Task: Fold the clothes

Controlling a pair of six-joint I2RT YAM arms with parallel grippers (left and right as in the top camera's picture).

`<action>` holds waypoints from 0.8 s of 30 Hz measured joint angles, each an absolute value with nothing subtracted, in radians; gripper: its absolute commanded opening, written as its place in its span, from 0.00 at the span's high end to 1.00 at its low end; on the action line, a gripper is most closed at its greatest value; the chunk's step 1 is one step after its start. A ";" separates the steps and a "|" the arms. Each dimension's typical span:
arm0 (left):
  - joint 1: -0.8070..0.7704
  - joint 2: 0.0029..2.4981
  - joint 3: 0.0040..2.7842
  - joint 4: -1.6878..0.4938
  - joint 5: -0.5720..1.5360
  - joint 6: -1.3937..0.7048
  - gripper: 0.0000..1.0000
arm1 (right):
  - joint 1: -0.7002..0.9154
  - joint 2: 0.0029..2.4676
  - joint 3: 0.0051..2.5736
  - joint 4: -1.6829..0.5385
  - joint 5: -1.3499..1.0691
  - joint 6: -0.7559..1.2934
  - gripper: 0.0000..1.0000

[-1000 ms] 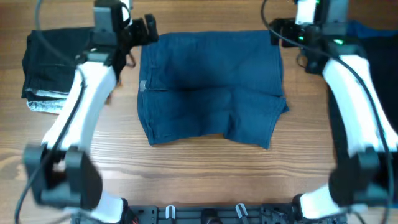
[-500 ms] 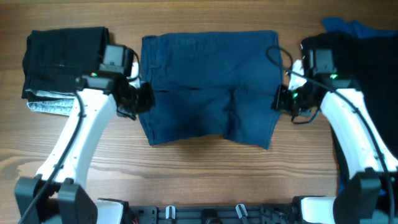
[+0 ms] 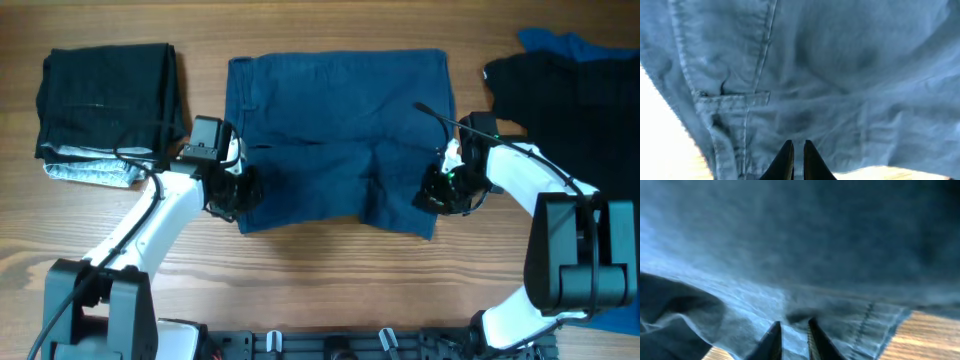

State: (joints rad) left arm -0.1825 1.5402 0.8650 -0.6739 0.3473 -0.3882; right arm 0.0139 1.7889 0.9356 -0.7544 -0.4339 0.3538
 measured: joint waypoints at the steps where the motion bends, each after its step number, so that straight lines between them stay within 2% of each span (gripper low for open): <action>1: -0.183 1.541 0.851 -0.667 0.351 -0.388 0.92 | 0.014 1.793 0.936 -0.751 -0.437 0.364 0.96; 6: -0.183 1.551 0.776 -0.661 0.360 -0.389 0.91 | 0.013 1.797 0.938 -0.787 -0.413 0.424 0.96; 12: -0.183 1.552 0.744 -0.657 0.364 -0.392 0.87 | 0.004 1.797 0.949 -0.964 -0.247 0.628 0.95; 18: -0.183 1.552 0.743 -0.734 0.355 -0.396 0.80 | -0.152 1.801 0.939 -1.070 -0.107 0.690 0.95; 24: -0.184 1.553 0.743 -0.845 0.318 -0.396 0.81 | -0.305 1.801 0.937 -1.069 -0.100 0.630 0.91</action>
State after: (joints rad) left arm -0.1841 1.5528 0.7429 -0.8452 0.3183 -0.3958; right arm -0.3050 1.8011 0.9375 -1.0695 -0.1001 0.6296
